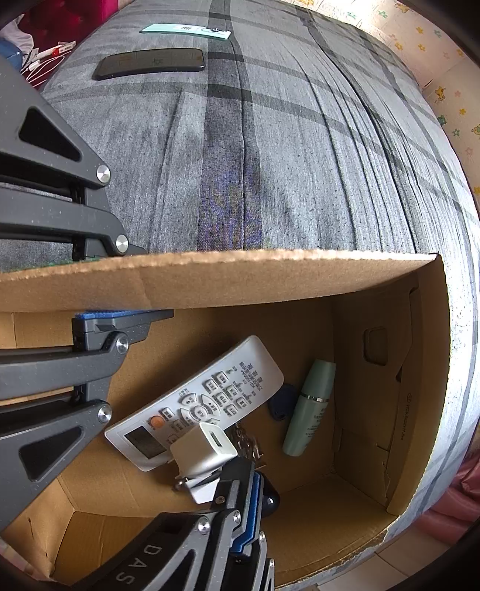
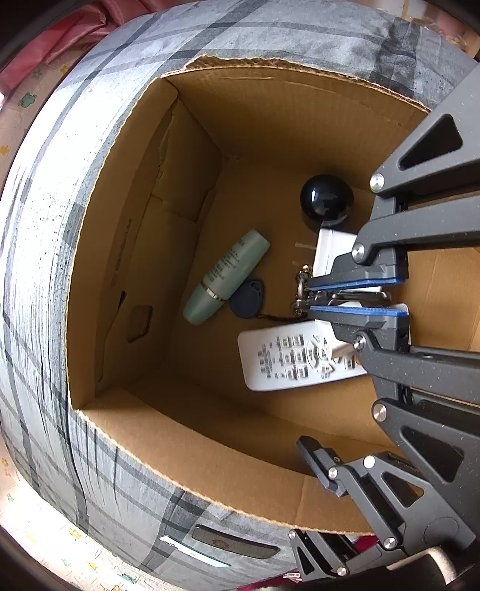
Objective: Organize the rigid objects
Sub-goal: 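Lower the keyring into the box and open the right gripper, then raise the right gripper out of the box while the left gripper releases the box wall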
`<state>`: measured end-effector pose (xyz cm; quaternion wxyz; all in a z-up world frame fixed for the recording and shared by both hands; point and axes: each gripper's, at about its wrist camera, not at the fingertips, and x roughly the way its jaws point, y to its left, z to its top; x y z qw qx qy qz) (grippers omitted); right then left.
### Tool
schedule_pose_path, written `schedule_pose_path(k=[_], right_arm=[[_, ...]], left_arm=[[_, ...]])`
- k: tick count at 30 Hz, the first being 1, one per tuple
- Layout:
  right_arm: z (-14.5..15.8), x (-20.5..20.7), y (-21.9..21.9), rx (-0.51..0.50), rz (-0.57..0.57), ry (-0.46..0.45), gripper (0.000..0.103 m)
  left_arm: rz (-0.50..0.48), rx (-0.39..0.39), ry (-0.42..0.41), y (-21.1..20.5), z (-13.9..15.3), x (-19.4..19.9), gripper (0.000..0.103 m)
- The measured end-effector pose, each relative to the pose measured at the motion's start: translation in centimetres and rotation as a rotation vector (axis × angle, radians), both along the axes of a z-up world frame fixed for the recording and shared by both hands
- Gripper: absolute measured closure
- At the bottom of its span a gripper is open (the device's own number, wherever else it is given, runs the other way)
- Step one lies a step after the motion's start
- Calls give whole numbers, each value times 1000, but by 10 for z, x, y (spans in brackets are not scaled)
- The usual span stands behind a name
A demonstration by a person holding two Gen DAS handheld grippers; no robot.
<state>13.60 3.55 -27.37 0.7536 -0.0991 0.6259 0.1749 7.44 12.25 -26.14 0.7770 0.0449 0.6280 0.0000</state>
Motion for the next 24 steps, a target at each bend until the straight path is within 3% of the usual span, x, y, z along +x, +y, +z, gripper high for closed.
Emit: schedule_pose_path(k=[2, 4, 8, 20, 24], right_arm=[[1, -1, -1, 1, 0, -4, 90], [4, -1, -3, 1, -4, -11, 76], [14, -2, -7, 0, -9, -47, 61], [56, -3, -23, -28, -79, -131, 48], [62, -4, -32, -36, -121, -129, 38]], left_arm=[[-1, 1, -1, 0, 0, 0, 90], [0, 0, -2, 0, 0, 0, 90], [0, -1, -3, 0, 1, 0, 90], [3, -2, -7, 1, 4, 1, 90], [2, -2, -8, 1, 5, 0, 90]])
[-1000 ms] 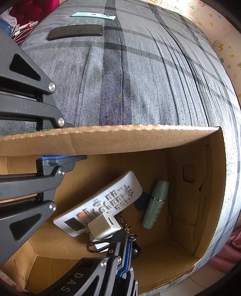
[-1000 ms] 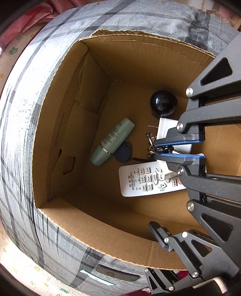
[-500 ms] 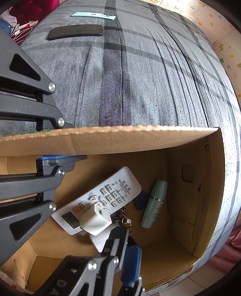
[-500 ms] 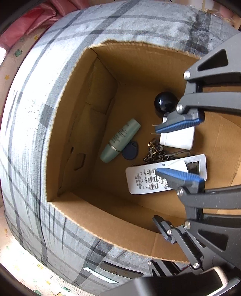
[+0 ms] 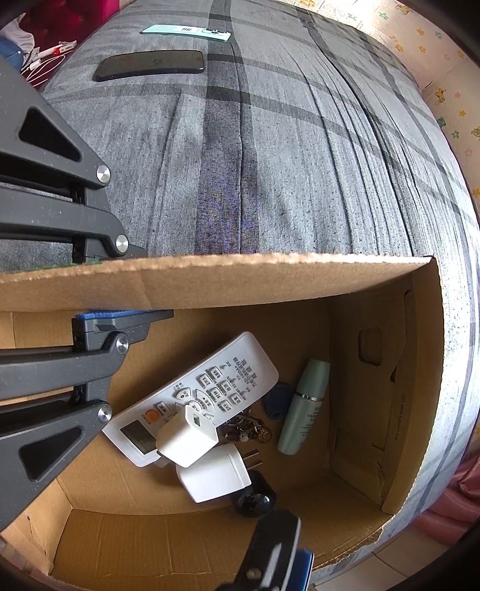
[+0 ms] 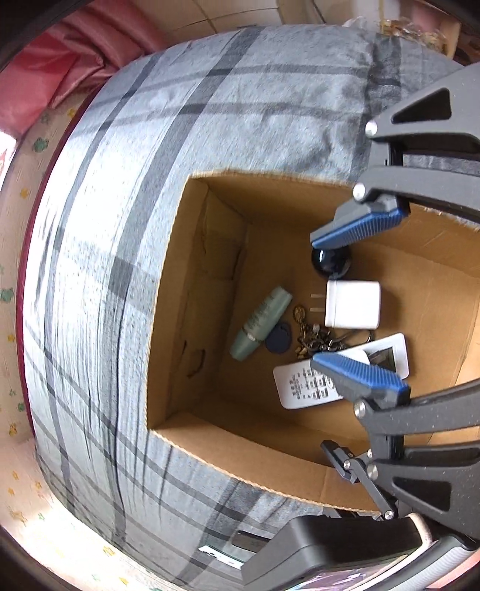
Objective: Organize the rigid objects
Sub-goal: 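Raise the right gripper out of the box while the left gripper releases the box wall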
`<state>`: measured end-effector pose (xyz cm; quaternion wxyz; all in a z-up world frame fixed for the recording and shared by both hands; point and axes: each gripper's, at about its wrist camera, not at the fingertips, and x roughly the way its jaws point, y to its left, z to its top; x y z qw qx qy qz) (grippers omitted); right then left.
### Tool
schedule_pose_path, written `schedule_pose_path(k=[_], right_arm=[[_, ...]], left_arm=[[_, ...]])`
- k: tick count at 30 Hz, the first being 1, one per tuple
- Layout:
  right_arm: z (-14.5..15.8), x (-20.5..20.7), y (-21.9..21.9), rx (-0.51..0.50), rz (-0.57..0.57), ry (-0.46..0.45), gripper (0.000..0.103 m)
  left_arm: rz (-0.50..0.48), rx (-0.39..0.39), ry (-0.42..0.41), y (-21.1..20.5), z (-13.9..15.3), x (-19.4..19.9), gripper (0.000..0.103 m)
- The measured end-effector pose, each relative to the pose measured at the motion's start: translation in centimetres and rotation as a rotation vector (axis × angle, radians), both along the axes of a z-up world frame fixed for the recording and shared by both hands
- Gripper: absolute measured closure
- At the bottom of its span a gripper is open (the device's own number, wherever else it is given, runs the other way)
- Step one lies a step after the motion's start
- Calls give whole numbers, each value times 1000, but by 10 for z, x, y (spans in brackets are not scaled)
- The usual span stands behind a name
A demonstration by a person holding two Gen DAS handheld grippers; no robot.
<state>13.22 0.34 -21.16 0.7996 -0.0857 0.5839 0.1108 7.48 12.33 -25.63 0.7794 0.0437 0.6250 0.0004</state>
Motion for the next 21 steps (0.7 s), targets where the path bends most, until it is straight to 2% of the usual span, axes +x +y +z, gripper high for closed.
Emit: schedule_pose_path(k=[3, 5, 7, 11, 13, 21], right_arm=[[4, 0, -6, -2, -22, -5, 35], [8, -2, -11, -6, -29, -15, 29], [11, -4, -15, -5, -40, -24, 18], [15, -8, -23, -1, -66, -32, 8], [18, -10, -27, 2, -81, -38, 0], [21, -18, -37, 14, -99, -38, 0]], left_arm=[[-1, 1, 0, 0, 1, 0, 90], [-1, 1, -1, -1, 1, 0, 90], [-2, 2, -2, -1, 1, -1, 90], [-5, 4, -3, -2, 2, -1, 90], [-7, 4, -4, -2, 3, -2, 90], [-13, 11, -6, -3, 4, -3, 90]])
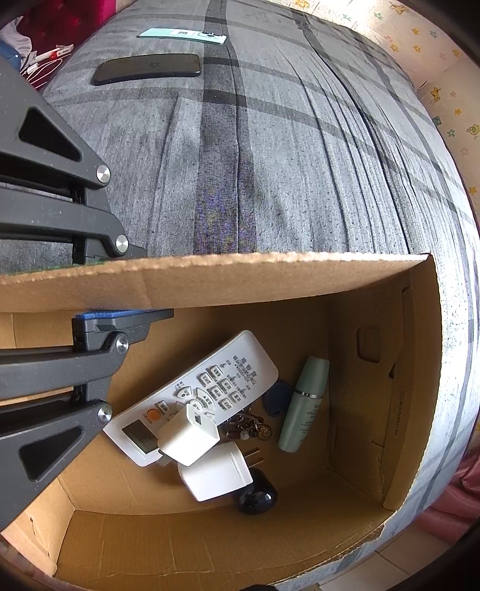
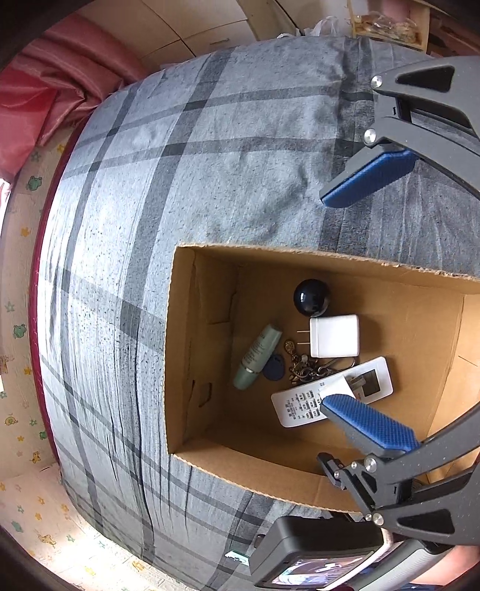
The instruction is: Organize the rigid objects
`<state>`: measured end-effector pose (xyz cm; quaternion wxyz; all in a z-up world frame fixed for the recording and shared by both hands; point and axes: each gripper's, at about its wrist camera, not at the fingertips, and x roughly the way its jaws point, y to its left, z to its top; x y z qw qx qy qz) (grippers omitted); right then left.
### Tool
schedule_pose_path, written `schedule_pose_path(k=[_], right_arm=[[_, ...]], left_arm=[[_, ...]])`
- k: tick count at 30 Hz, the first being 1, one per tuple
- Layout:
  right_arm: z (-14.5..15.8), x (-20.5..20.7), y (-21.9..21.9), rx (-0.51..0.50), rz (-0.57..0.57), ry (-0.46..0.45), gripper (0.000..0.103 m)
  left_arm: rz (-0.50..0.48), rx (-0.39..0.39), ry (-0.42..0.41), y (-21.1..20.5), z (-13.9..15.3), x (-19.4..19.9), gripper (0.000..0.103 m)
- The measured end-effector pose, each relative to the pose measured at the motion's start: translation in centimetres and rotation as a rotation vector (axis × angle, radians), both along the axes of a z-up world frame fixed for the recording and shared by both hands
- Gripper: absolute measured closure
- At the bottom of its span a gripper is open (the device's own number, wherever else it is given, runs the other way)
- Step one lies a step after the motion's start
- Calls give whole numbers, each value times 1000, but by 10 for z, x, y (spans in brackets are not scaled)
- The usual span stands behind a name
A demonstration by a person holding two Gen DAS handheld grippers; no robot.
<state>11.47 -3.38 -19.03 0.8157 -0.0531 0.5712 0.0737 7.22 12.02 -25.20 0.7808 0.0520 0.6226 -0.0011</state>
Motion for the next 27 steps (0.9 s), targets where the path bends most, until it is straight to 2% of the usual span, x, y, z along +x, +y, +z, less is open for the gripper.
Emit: schedule_pose_path(k=[9, 12, 13, 14, 15, 16, 18, 19, 20, 23, 27], right_arm=[[4, -3, -7, 7, -11, -16, 0], [6, -3, -12, 22, -23, -21, 0], [6, -3, -13, 24, -23, -21, 0], [6, -4, -14, 24, -22, -20, 0], [7, -4, -14, 23, -22, -21, 0], [8, -5, -15, 24, -21, -22, 0], [10, -7, -17, 27, -20, -25, 0], [11, -7, -18, 27, -19, -25, 0], [13, -8, -18, 29, -18, -25, 0], [19, -11, -20, 36, -18, -27, 0], [33, -16, -22, 38, -6, -36, 0]], left_arm=[[16, 0, 0, 2, 3, 0, 89], [10, 20, -12, 0, 9, 0, 84], [12, 28, -16, 0, 11, 0, 72], [15, 30, -20, 0, 13, 0, 53], [23, 31, -25, 1, 15, 0, 42], [34, 30, -31, 2, 18, 0, 34], [45, 31, -40, 3, 25, 0, 25], [48, 30, -41, 3, 28, 0, 11], [48, 23, -40, 3, 31, -1, 2], [42, -16, -32, 2, 43, -4, 0], [49, -17, -35, -1, 63, -9, 0]])
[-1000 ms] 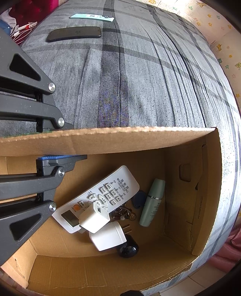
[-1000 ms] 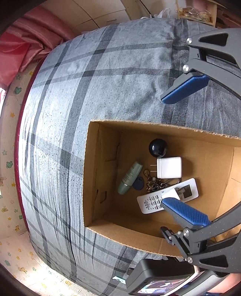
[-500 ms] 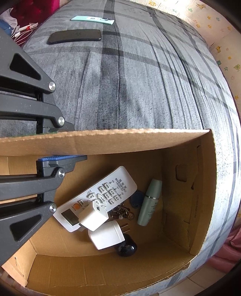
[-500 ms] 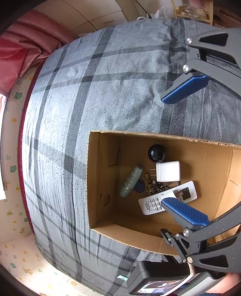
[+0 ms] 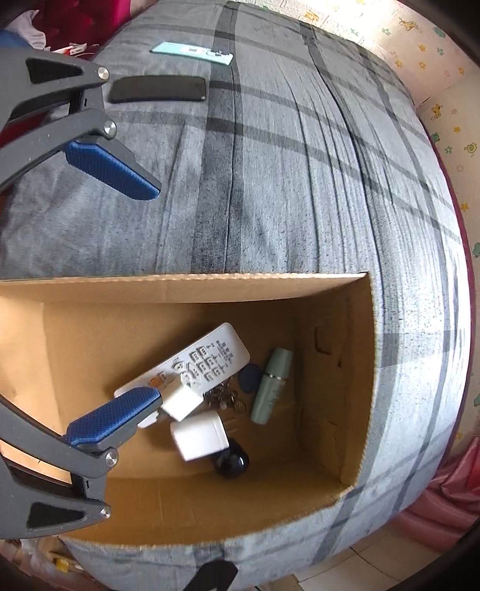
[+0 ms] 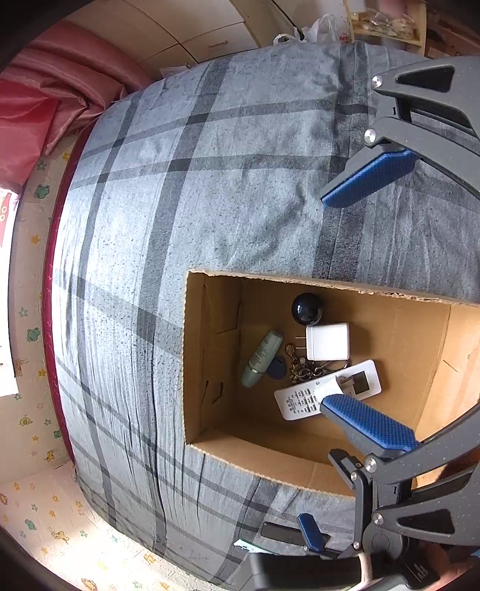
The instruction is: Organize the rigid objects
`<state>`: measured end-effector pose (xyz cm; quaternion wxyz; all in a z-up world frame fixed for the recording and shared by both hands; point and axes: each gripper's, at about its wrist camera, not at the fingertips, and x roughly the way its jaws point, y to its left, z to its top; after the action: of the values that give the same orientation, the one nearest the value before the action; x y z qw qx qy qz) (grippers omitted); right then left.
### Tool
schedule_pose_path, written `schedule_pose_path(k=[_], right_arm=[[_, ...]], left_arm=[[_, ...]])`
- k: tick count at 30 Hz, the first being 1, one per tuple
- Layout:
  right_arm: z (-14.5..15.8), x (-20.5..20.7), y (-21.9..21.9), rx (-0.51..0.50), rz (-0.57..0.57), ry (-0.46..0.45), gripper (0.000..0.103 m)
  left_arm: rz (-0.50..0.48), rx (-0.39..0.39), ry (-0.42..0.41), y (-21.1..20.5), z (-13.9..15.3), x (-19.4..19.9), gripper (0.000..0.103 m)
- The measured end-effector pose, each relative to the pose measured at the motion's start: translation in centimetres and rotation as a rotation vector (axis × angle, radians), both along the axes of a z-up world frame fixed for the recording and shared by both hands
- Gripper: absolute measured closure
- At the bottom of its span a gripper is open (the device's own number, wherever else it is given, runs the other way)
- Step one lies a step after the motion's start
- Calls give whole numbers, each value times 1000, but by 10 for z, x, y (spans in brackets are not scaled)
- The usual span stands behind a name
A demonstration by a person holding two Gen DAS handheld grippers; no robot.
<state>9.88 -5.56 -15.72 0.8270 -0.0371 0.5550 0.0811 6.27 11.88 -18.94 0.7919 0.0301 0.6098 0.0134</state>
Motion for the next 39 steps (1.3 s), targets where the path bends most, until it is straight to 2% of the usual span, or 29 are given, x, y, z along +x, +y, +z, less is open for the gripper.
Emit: schedule_pose_path(k=[10, 25, 31, 39], right_arm=[[50, -14, -15, 18, -15, -31, 0], [119, -46, -38, 47, -48, -59, 0], [142, -62, -46, 41, -58, -94, 0], [152, -80, -52, 29, -56, -115, 0]], left_arm=[[-42, 37, -54, -16, 62, -16, 0], [-73, 38, -112, -39, 131, -50, 0], [-82, 31, -138, -47, 155, -61, 0], [-93, 8, -151, -57, 167, -75, 0]])
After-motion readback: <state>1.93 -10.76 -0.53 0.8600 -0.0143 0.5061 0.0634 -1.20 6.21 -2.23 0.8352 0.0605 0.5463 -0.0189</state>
